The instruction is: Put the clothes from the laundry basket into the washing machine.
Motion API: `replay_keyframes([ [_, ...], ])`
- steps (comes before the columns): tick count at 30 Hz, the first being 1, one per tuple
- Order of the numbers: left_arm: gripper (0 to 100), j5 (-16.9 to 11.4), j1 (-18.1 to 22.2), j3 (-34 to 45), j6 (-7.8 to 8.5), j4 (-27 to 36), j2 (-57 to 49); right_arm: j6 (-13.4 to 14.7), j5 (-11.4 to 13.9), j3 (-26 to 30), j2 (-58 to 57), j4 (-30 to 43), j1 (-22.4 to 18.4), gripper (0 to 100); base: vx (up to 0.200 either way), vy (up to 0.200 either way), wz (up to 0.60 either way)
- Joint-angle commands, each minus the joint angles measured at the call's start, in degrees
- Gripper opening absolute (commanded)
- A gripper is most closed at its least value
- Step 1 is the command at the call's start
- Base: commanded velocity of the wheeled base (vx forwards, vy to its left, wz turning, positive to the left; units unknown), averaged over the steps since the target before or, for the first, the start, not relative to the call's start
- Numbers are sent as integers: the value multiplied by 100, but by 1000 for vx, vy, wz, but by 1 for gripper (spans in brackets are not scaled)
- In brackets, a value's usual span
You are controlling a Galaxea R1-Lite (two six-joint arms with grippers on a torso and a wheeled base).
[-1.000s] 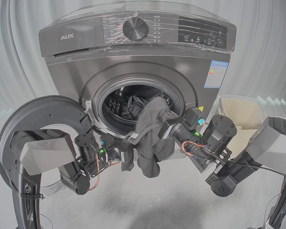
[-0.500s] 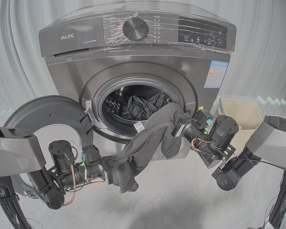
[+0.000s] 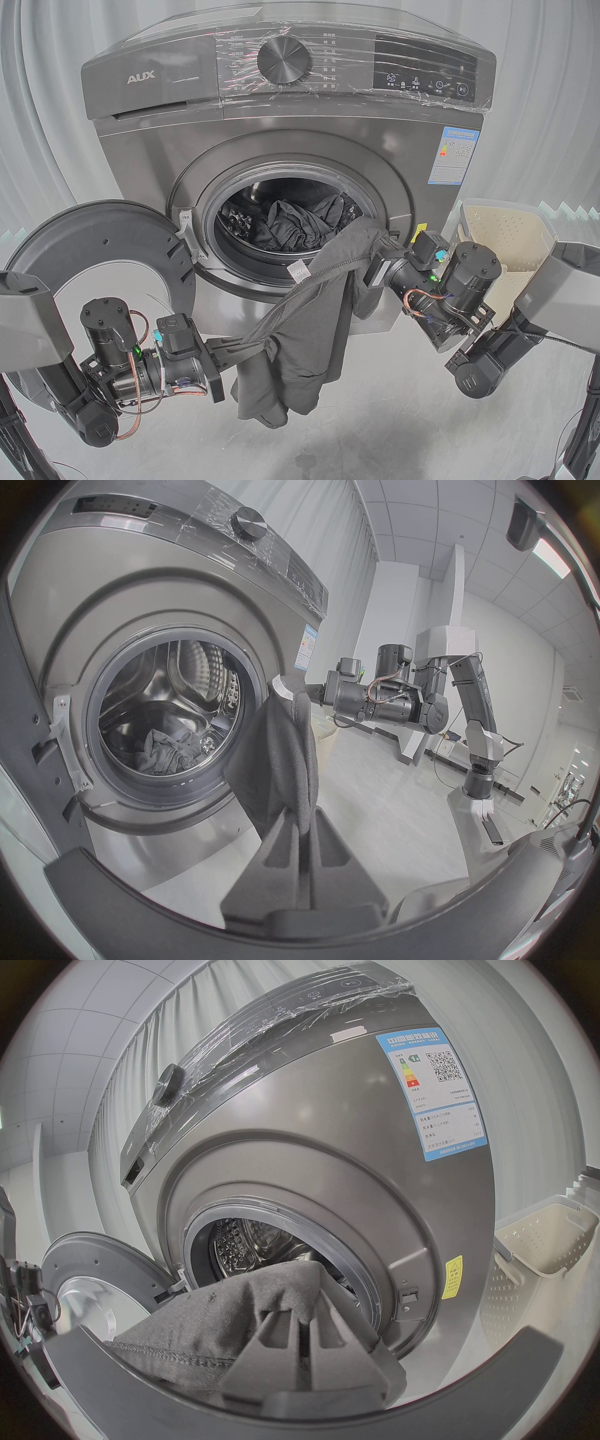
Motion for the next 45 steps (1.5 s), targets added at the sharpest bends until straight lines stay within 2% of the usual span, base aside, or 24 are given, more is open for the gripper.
replay_keyframes([
  [1,0,-3,93,-56,-23,-8,-122,6,-1,36,64,21,-11,0,0,0,0],
  [7,0,-38,252,-3,-172,1,-526,41,-1,168,125,21,-46,0,0,0,0],
  [10,0,-38,252,5,-102,1,-500,41,8,203,125,-23,-63,0,0,0,0],
  [16,0,-3,278,-39,-102,1,-500,41,52,335,29,-111,16,0,0,0,0],
  [20,0,146,498,-355,-111,1,-579,50,122,695,-402,-111,200,0,0,0,0],
  [23,0,392,524,-460,-137,1,-631,85,395,1152,-710,-111,271,0,0,0,0],
  [24,0,445,524,-478,-137,1,-631,94,526,1319,-789,-111,271,0,0,0,0],
  [25,0,445,524,-478,-137,1,-631,94,526,1319,-789,-111,271,0,0,0,0],
  [26,0,542,533,-522,-111,1,-614,103,729,1583,-938,-119,271,0,0,0,0],
  [28,0,586,533,-557,-146,1,-631,129,878,1759,-1061,-119,271,0,0,0,0],
  [32,0,594,533,-487,-111,1,-605,138,966,1750,-1228,-119,341,0,0,0,0],
  [36,0,586,533,-258,-67,1,-552,287,966,1697,-1307,-119,534,0,0,0,0],
  [43,0,559,524,-82,-14,10,-500,410,922,1478,-1334,-119,543,0,0,0,0],
  [44,100,550,524,-39,-14,10,-456,419,922,1478,-1334,-119,543,0,0,0,0],
  [45,100,550,524,-39,-14,10,-456,419,922,1478,-1334,-119,543,0,0,0,0],
])
